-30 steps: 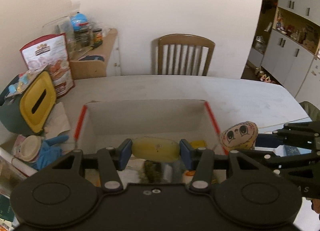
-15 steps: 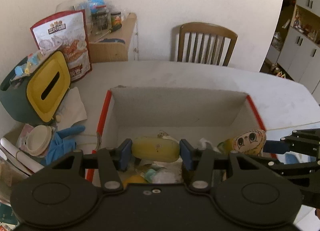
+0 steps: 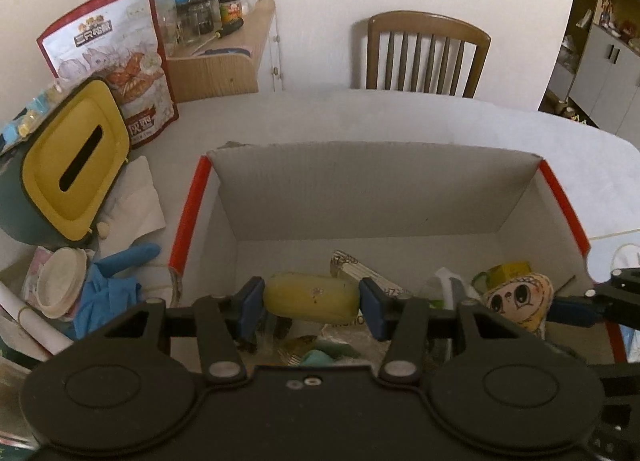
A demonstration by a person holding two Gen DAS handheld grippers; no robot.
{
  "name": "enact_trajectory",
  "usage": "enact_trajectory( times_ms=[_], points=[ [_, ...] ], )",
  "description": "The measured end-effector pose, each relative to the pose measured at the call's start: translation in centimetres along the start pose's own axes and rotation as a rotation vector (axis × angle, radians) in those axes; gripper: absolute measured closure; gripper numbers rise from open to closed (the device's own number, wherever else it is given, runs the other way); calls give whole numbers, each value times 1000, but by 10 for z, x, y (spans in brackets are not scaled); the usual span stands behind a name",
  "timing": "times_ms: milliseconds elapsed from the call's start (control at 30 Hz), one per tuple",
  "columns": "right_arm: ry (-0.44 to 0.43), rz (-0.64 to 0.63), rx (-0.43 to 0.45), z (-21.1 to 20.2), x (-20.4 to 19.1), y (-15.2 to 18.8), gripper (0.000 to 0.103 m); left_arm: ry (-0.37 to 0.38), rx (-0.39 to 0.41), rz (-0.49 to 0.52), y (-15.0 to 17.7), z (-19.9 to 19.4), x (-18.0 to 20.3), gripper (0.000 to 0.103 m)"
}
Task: Organize objects
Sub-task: 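Open both tools to drop the sponge and keychain into the box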
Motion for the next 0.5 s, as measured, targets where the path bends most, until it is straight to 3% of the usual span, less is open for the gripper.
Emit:
enact_trajectory(
  times_ms=[500],
  points=[
    [-15,-47,-15,1,-12,3,71,-29,-96,54,14,23,4,52]
  ],
)
Point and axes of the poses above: each gripper's, at about its wrist camera, not at the fingertips, and z roughly the way its jaws point, x to its right, y to its underside, the point moved 8 cm from there along z, roughly the way its jaws point, and after that the axes turned 10 degrees about y, right-handed, at the moved point
